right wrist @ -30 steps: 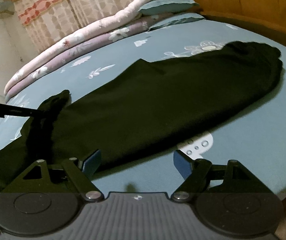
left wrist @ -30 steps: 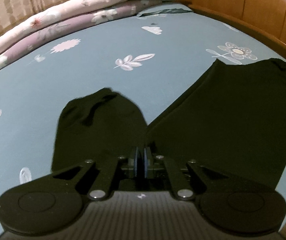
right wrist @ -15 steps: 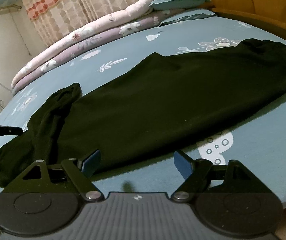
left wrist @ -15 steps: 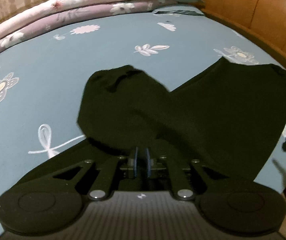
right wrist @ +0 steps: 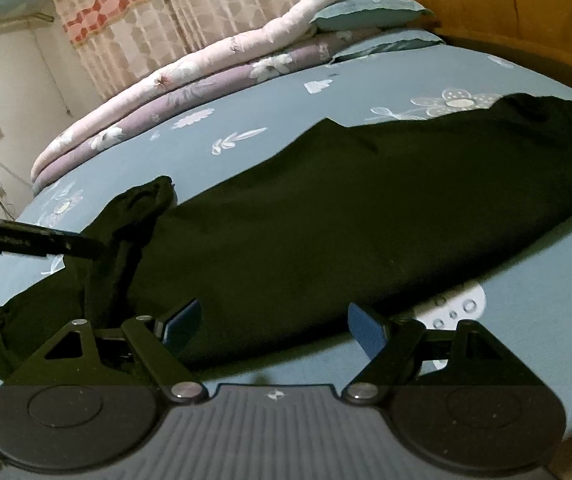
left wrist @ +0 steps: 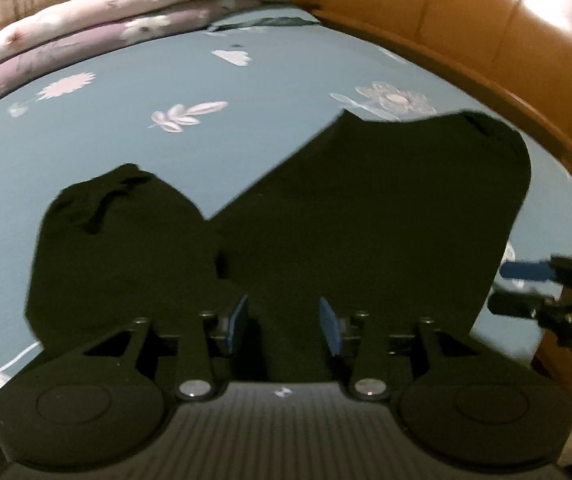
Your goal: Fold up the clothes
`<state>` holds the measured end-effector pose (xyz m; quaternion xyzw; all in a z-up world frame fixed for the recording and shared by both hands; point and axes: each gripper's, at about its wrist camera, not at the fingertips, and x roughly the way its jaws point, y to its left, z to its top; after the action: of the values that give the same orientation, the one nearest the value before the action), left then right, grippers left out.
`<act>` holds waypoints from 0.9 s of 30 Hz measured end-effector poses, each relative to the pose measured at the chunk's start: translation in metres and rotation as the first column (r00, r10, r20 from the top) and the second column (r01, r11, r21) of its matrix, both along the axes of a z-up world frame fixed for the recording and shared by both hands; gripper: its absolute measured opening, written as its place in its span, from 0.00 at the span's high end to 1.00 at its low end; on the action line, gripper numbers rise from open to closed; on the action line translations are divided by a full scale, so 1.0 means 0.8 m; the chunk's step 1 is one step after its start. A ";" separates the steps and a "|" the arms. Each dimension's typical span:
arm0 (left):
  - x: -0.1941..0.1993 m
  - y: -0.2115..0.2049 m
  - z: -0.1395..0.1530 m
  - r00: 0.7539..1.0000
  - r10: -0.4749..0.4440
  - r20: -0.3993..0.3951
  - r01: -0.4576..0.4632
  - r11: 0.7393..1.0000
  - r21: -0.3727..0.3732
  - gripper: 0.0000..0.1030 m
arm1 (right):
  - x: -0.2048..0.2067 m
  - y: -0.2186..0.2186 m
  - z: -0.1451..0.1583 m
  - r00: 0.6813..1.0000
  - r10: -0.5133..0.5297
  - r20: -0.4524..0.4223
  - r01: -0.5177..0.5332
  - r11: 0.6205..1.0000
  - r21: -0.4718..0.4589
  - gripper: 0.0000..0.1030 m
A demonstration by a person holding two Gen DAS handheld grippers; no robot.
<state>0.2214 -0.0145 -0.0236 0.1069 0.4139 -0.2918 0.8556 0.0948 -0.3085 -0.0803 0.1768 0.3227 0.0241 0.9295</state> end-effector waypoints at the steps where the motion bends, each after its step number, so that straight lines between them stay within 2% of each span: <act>1: 0.001 -0.003 -0.006 1.000 0.007 0.004 -0.007 1.000 0.019 0.60 | 0.002 0.001 -0.001 1.000 0.004 -0.004 -0.004 1.000 -0.001 0.18; 5: 0.005 0.002 -0.011 0.999 0.040 0.010 -0.040 0.998 0.043 0.60 | 0.002 0.005 -0.005 1.000 0.030 -0.007 -0.030 0.999 -0.016 0.18; 8: 0.011 0.006 -0.001 0.998 0.055 0.039 -0.057 0.997 0.051 0.59 | -0.002 0.001 -0.011 1.000 0.031 -0.003 -0.031 0.999 -0.013 0.18; 10: 0.020 0.004 0.004 0.995 0.071 0.065 -0.076 0.994 0.073 0.51 | -0.003 -0.004 -0.015 1.000 0.018 -0.008 -0.018 1.000 0.004 0.17; 16: 0.056 -0.023 0.004 0.987 0.051 0.151 -0.075 0.984 0.161 0.44 | 0.001 -0.004 -0.018 1.000 0.011 -0.013 -0.011 1.000 0.022 0.17; 22: 0.092 -0.037 -0.021 0.992 0.083 0.100 -0.105 0.967 0.234 0.46 | -0.006 -0.006 -0.012 1.000 0.002 -0.004 -0.002 1.000 0.017 0.17; 23: 0.095 -0.035 -0.025 0.992 0.084 0.089 -0.103 0.966 0.237 0.48 | -0.009 -0.007 -0.012 1.000 -0.004 -0.003 0.004 1.000 0.015 0.17; 24: 0.096 -0.031 -0.027 0.993 0.088 0.074 -0.103 0.967 0.232 0.65 | -0.011 -0.008 -0.011 1.000 -0.008 -0.003 0.008 1.000 0.015 0.16; 26: 0.098 -0.021 -0.028 0.993 0.108 0.054 -0.117 0.969 0.219 0.94 | -0.014 -0.011 -0.012 1.000 -0.017 -0.003 0.017 1.000 0.018 0.16; 27: 0.098 -0.016 -0.029 0.992 0.115 0.048 -0.122 0.970 0.212 0.96 | -0.015 -0.012 -0.013 1.000 -0.023 -0.005 0.023 1.000 0.019 0.16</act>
<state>0.2997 -0.0269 -0.0464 0.1787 0.4335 -0.1918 0.8622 0.0827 -0.3182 -0.0906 0.1895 0.3224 0.0163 0.9273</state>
